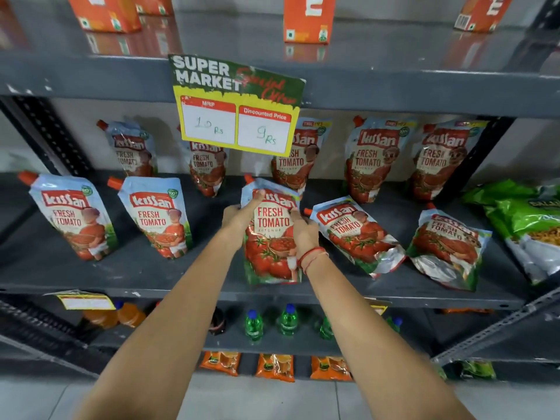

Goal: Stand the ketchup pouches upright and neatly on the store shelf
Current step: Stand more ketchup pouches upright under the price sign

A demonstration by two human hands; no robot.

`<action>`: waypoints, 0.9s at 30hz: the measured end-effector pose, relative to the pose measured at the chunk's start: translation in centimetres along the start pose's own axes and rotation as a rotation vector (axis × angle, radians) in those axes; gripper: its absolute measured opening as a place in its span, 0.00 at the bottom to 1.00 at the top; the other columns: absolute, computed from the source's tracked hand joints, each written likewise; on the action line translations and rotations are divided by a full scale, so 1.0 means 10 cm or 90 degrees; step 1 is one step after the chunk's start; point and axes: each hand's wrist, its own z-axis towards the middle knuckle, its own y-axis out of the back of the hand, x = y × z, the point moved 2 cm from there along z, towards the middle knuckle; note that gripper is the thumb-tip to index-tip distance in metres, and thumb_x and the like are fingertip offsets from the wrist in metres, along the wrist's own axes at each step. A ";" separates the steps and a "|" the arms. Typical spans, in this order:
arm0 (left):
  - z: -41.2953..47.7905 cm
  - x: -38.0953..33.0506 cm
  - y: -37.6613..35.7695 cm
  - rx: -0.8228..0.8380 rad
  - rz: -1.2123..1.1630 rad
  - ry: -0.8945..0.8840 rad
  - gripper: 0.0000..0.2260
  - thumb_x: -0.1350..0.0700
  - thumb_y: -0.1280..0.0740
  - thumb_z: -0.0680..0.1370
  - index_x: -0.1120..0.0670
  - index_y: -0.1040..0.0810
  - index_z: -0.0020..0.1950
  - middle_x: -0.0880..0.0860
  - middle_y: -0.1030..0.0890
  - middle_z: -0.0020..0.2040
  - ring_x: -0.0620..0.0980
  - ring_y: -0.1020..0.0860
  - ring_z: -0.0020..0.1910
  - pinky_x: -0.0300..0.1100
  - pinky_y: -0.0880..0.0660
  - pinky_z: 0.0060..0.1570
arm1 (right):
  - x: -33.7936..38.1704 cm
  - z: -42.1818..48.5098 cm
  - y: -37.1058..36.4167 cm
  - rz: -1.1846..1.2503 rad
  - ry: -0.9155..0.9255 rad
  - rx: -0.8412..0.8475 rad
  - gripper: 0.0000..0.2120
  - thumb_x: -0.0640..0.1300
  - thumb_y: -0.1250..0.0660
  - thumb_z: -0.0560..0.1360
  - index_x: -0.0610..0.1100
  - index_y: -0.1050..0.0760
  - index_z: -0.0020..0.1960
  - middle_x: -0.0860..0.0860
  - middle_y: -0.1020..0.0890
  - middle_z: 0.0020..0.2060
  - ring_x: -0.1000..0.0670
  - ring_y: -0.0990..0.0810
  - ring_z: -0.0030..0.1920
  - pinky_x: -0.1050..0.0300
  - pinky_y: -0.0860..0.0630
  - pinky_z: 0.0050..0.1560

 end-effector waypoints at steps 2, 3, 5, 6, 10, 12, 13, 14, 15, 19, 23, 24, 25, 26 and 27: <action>-0.04 -0.21 0.01 -0.013 -0.050 -0.089 0.18 0.41 0.27 0.67 0.56 0.21 0.42 0.57 0.15 0.44 0.54 0.16 0.42 0.51 0.19 0.46 | 0.15 -0.06 -0.07 0.071 0.073 0.051 0.12 0.51 0.38 0.78 0.41 0.25 0.49 0.44 0.17 0.44 0.45 0.17 0.44 0.53 0.18 0.44; -0.08 -0.31 0.01 0.001 -0.075 -0.141 0.15 0.41 0.28 0.68 0.52 0.21 0.40 0.52 0.14 0.39 0.51 0.16 0.39 0.48 0.19 0.43 | 0.27 -0.10 -0.10 0.100 0.114 0.071 0.10 0.50 0.38 0.78 0.43 0.25 0.46 0.47 0.17 0.40 0.49 0.17 0.39 0.59 0.19 0.36; -0.19 -0.46 0.02 0.033 -0.078 -0.241 0.09 0.42 0.30 0.70 0.47 0.21 0.38 0.44 0.15 0.32 0.43 0.16 0.35 0.38 0.21 0.32 | 0.50 -0.15 -0.09 0.137 0.200 0.083 0.09 0.50 0.36 0.77 0.44 0.25 0.44 0.48 0.17 0.38 0.53 0.17 0.36 0.65 0.20 0.33; -0.25 -0.50 0.03 0.045 -0.083 -0.278 0.08 0.43 0.30 0.71 0.46 0.20 0.39 0.42 0.15 0.32 0.41 0.16 0.35 0.34 0.22 0.30 | 0.60 -0.18 -0.08 0.143 0.240 0.091 0.09 0.49 0.35 0.77 0.43 0.24 0.45 0.47 0.16 0.40 0.54 0.17 0.36 0.64 0.20 0.35; -0.32 -0.53 0.12 0.048 -0.095 -0.357 0.06 0.49 0.32 0.74 0.47 0.19 0.39 0.40 0.15 0.34 0.38 0.17 0.37 0.29 0.24 0.33 | 0.75 -0.21 0.02 0.144 0.362 0.111 0.04 0.44 0.31 0.74 0.45 0.21 0.43 0.54 0.14 0.35 0.56 0.15 0.38 0.65 0.20 0.37; -0.30 -0.50 0.17 0.042 -0.094 -0.361 0.06 0.51 0.32 0.75 0.49 0.19 0.39 0.41 0.15 0.33 0.39 0.17 0.36 0.30 0.23 0.33 | 0.77 -0.22 0.02 0.168 0.393 0.131 0.00 0.41 0.30 0.73 0.45 0.21 0.44 0.56 0.14 0.35 0.56 0.15 0.40 0.65 0.20 0.38; -0.30 -0.47 0.18 0.039 -0.089 -0.359 0.07 0.51 0.32 0.75 0.50 0.19 0.39 0.42 0.15 0.32 0.39 0.17 0.35 0.30 0.23 0.33 | 0.79 -0.21 0.01 0.170 0.398 0.135 0.01 0.40 0.30 0.73 0.45 0.21 0.44 0.56 0.14 0.35 0.56 0.15 0.40 0.65 0.20 0.37; -0.29 -0.46 0.20 0.039 -0.084 -0.355 0.07 0.51 0.32 0.75 0.51 0.20 0.39 0.42 0.16 0.32 0.39 0.17 0.35 0.31 0.23 0.33 | 0.80 -0.21 0.02 0.156 0.401 0.137 0.02 0.39 0.30 0.73 0.45 0.22 0.43 0.55 0.14 0.35 0.55 0.15 0.39 0.63 0.20 0.37; -0.29 -0.45 0.22 0.035 -0.074 -0.351 0.07 0.51 0.32 0.75 0.51 0.20 0.39 0.42 0.16 0.31 0.39 0.18 0.34 0.31 0.23 0.33 | 0.82 -0.21 0.02 0.130 0.405 0.136 0.03 0.39 0.30 0.73 0.45 0.22 0.41 0.54 0.15 0.35 0.54 0.15 0.39 0.60 0.19 0.39; -0.33 -0.47 0.24 -0.033 -0.037 -0.382 0.07 0.50 0.31 0.74 0.52 0.21 0.40 0.46 0.16 0.37 0.43 0.18 0.38 0.42 0.20 0.42 | 0.87 -0.19 0.09 0.053 0.420 0.155 0.04 0.40 0.29 0.72 0.45 0.22 0.39 0.47 0.17 0.39 0.47 0.17 0.44 0.50 0.19 0.48; -0.61 -0.19 0.02 -0.335 0.087 -0.555 0.25 0.42 0.36 0.74 0.57 0.31 0.64 0.56 0.27 0.62 0.51 0.28 0.62 0.42 0.32 0.63 | 0.89 -0.07 0.43 0.064 0.401 0.108 0.11 0.56 0.36 0.73 0.51 0.20 0.47 0.58 0.17 0.44 0.59 0.19 0.48 0.64 0.26 0.48; -0.71 -0.09 -0.10 -0.384 0.140 -0.604 0.27 0.43 0.37 0.75 0.57 0.35 0.68 0.59 0.31 0.65 0.52 0.32 0.65 0.41 0.37 0.66 | 0.88 0.01 0.57 0.011 0.387 0.059 0.15 0.59 0.38 0.73 0.50 0.21 0.52 0.56 0.18 0.49 0.56 0.21 0.52 0.64 0.29 0.51; -0.79 0.01 -0.25 -0.398 0.197 -0.649 0.27 0.44 0.37 0.76 0.58 0.37 0.69 0.61 0.33 0.67 0.54 0.35 0.67 0.41 0.40 0.67 | 0.88 0.13 0.73 -0.097 0.383 0.000 0.19 0.60 0.39 0.74 0.48 0.22 0.56 0.52 0.19 0.53 0.51 0.22 0.56 0.62 0.31 0.54; -0.84 0.11 -0.42 -0.378 0.258 -0.693 0.27 0.46 0.37 0.76 0.58 0.38 0.70 0.63 0.35 0.68 0.56 0.37 0.68 0.42 0.43 0.69 | 0.86 0.27 0.89 -0.249 0.374 -0.050 0.22 0.60 0.40 0.75 0.46 0.24 0.59 0.46 0.20 0.57 0.45 0.24 0.60 0.58 0.32 0.57; -0.88 0.20 -0.58 -0.327 0.316 -0.742 0.25 0.48 0.36 0.76 0.58 0.37 0.69 0.63 0.35 0.68 0.57 0.37 0.68 0.42 0.44 0.70 | 0.82 0.41 1.04 -0.412 0.343 -0.077 0.25 0.61 0.42 0.76 0.43 0.25 0.61 0.41 0.22 0.60 0.41 0.26 0.62 0.53 0.31 0.61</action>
